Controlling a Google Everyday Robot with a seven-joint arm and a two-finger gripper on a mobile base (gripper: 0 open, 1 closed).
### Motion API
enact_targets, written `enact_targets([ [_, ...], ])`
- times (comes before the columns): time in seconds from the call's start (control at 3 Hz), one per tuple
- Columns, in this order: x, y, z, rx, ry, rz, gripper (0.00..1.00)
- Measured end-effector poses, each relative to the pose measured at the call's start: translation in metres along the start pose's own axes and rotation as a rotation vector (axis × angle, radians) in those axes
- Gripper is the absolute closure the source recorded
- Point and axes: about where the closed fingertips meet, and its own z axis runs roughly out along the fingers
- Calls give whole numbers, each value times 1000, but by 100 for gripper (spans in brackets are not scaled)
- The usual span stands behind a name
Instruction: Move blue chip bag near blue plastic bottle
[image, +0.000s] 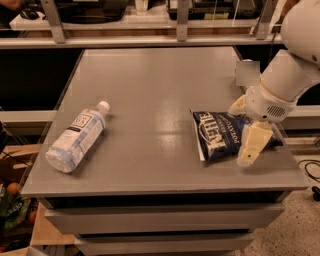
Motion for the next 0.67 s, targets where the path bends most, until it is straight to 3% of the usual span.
enact_targets([
  [0.67,6,-6,2,-16,-5,5,62],
])
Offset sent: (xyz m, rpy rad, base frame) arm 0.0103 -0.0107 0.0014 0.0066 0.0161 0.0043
